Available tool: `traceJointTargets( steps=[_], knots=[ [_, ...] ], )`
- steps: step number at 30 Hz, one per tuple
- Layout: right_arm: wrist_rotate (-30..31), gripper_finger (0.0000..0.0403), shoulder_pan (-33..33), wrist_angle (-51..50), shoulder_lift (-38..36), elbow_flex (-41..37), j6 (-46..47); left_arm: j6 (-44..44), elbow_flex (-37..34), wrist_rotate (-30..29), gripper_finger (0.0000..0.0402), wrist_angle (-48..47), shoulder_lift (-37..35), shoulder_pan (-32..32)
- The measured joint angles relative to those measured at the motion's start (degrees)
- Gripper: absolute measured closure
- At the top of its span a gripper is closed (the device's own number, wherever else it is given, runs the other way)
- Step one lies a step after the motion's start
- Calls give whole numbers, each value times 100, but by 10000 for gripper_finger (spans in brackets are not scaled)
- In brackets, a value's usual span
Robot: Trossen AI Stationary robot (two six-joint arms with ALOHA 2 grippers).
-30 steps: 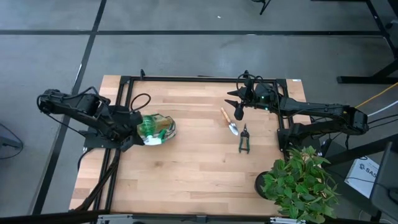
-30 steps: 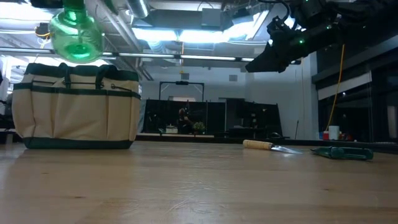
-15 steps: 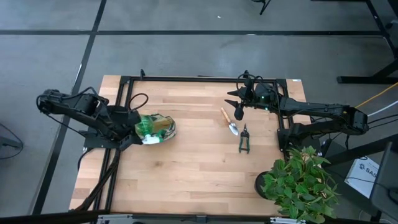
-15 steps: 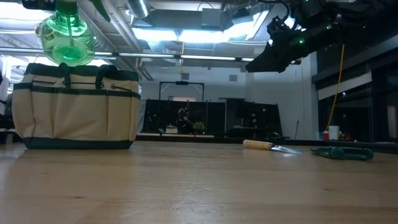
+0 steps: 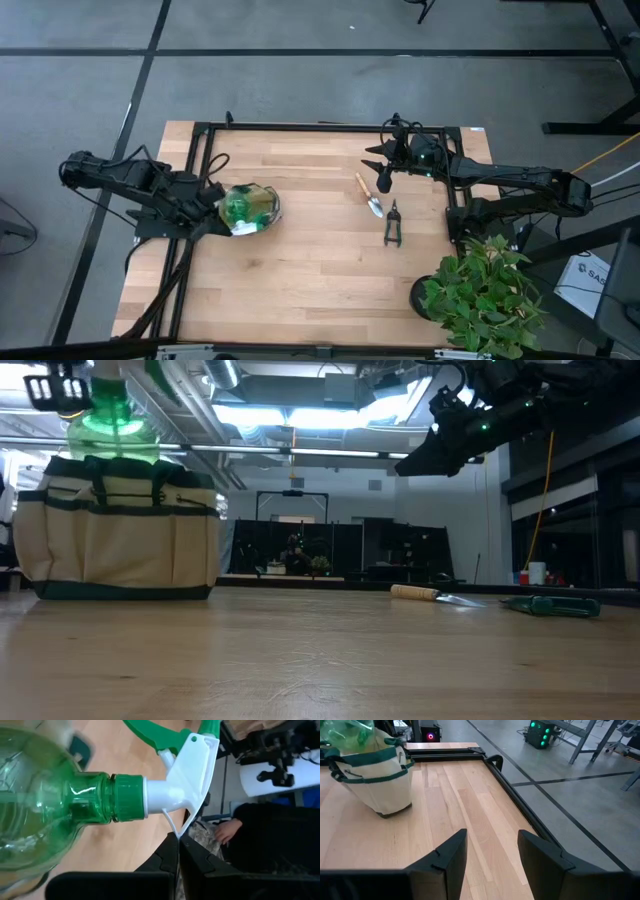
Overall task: Pick & Place Garden tools in Gardening bag
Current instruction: Put the green spray bottle into the gardening bag
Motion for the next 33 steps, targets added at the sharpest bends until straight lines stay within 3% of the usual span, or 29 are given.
traceJointTargets(
  steps=[9,20,33],
  knots=[
    [-2,224,2,0,2,0,2,-552,-785,118,400,220,-640,3],
    [-2,224,2,0,1,0,2,-371,-1009,76,391,244,-848,3],
    [-2,224,2,0,1,0,2,-62,-1009,-4,320,519,-959,3]
  ],
)
